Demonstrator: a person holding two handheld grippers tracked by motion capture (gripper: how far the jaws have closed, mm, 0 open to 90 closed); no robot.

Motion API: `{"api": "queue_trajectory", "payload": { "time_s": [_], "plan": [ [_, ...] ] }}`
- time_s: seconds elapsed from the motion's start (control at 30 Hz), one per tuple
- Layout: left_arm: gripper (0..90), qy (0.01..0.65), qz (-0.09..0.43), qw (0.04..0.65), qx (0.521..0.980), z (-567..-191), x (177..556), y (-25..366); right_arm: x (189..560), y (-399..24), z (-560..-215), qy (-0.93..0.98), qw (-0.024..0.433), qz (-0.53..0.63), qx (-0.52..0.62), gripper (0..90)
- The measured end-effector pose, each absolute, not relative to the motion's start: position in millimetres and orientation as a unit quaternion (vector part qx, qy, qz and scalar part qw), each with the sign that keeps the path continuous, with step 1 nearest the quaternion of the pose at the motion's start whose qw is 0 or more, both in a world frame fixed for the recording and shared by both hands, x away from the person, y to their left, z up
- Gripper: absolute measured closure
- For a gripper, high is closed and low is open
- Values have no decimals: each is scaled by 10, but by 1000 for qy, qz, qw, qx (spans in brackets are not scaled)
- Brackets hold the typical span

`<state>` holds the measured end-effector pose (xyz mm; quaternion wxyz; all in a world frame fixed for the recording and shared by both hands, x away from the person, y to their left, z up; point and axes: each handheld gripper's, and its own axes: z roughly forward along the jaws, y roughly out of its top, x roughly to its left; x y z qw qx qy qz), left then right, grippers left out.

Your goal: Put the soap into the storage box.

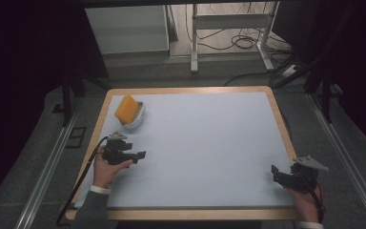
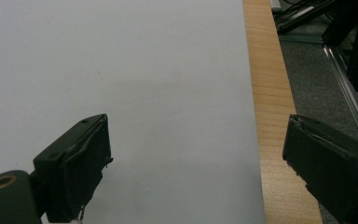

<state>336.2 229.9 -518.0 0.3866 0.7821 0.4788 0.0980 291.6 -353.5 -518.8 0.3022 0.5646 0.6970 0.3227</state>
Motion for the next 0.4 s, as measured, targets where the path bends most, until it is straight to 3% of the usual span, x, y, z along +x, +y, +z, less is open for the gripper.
{"api": "queue_trajectory", "payload": {
  "time_s": [0.4],
  "plan": [
    [235, 470, 100, 385, 788, -5150, 3360, 2286, 2919, -3515, -5183, 700, 307, 332, 554, 78]
  ]
}}
